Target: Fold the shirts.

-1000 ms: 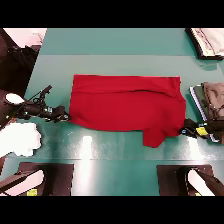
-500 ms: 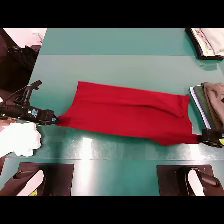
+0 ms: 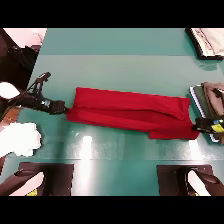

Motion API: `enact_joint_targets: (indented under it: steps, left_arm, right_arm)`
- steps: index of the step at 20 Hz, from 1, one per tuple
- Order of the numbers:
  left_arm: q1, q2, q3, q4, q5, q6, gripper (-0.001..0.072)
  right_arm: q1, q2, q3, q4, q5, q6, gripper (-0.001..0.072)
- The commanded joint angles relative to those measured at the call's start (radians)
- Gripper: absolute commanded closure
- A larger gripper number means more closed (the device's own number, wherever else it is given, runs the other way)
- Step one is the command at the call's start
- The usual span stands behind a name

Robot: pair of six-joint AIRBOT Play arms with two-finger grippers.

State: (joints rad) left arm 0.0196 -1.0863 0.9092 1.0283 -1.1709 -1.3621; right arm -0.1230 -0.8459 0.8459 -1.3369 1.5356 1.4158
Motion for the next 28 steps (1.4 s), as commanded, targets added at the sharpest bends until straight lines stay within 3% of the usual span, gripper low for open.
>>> enact_joint_targets:
  steps: [1, 6, 13, 16, 17, 18, 19, 24, 25, 27, 28]
  left_arm:
    - [-0.011, -0.169, 0.121, -0.017, 0.079, -0.022, 0.0684]
    - [-0.011, -0.297, 0.256, -0.017, 0.146, -0.041, 0.0684]
    - [-0.011, -0.400, 0.279, -0.023, 0.239, -0.048, 0.0683]
    - [-0.011, -0.411, 0.282, -0.040, 0.315, -0.045, 0.0677]
    - [-0.011, -0.410, 0.287, -0.062, 0.336, -0.045, 0.0436]
    - [-0.011, -0.410, 0.299, -0.092, 0.348, -0.045, 0.0111]
    - [-0.011, -0.410, 0.315, -0.115, 0.345, -0.045, 0.0028]
    - [-0.011, -0.401, 0.451, -0.128, 0.167, -0.037, 0.0047]
    - [-0.014, -0.399, 0.459, -0.129, 0.144, -0.034, 0.0095]
    - [-0.019, -0.399, 0.458, -0.143, 0.104, 0.006, 0.0636]
    - [-0.023, -0.399, 0.458, -0.144, 0.092, 0.027, 0.0674]
  right_arm:
    - [0.051, -0.172, 0.090, 0.008, -0.081, -0.002, 0.0696]
    - [0.050, -0.377, 0.293, 0.008, -0.111, -0.003, 0.0696]
    - [0.050, -0.607, 0.495, 0.011, -0.111, 0.005, 0.0695]
    - [0.048, -0.658, 0.533, 0.091, -0.127, 0.006, 0.0691]
    - [0.042, -0.669, 0.536, 0.146, -0.154, 0.006, 0.0617]
    - [0.030, -0.676, 0.536, 0.222, -0.195, 0.006, 0.0384]
    - [0.017, -0.679, 0.536, 0.288, -0.228, 0.005, 0.0248]
    - [-0.094, -0.606, 0.477, 0.358, -0.155, -0.088, 0.0248]
    - [-0.126, -0.575, 0.436, 0.358, -0.143, -0.109, 0.0248]
    - [-0.201, -0.517, 0.336, 0.359, -0.149, -0.146, 0.0247]
    - [-0.245, -0.494, 0.283, 0.359, -0.159, -0.163, 0.0197]
